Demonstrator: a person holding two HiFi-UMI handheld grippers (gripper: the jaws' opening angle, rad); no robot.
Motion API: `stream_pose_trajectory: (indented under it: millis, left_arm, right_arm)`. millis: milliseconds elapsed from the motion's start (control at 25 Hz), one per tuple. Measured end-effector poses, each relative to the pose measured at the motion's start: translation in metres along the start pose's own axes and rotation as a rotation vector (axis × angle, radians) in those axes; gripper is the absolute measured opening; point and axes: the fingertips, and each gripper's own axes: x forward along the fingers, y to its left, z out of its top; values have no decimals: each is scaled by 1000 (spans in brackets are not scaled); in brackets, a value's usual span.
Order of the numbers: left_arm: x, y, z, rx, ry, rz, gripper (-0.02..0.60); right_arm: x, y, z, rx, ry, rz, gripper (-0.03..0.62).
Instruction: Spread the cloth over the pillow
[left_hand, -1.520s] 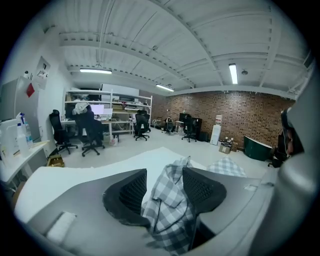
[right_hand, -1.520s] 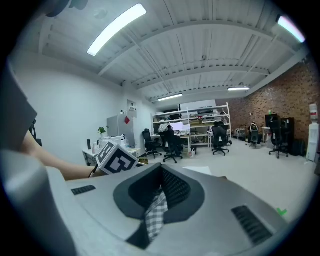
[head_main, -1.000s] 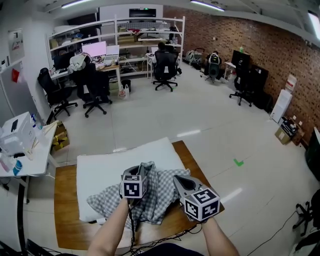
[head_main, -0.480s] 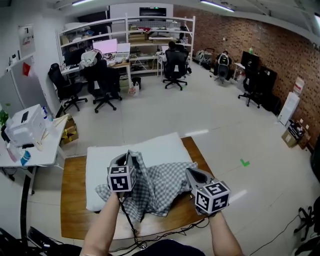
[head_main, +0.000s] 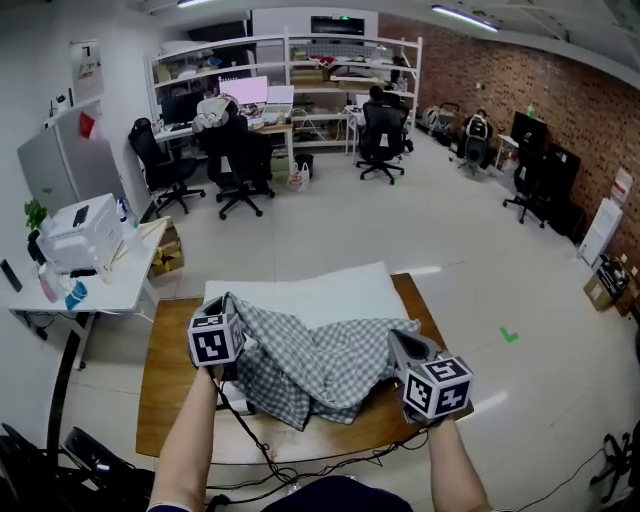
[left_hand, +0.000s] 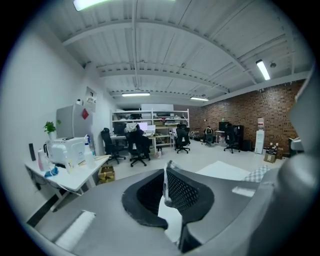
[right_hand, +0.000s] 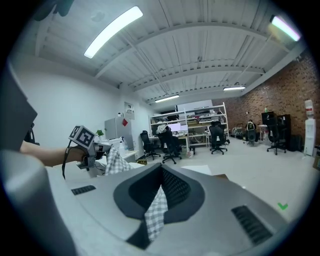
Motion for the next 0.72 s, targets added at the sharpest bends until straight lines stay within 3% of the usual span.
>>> stream_pose_trajectory:
  millis: [480, 720]
  left_arm:
    - [-33, 132, -50, -97, 117, 211, 17]
    - [-43, 173, -69, -140, 152, 299, 17]
  right_arm:
    - [3, 1, -15, 8, 33, -18, 14]
    - [-8, -13, -23, 14, 52, -56, 14]
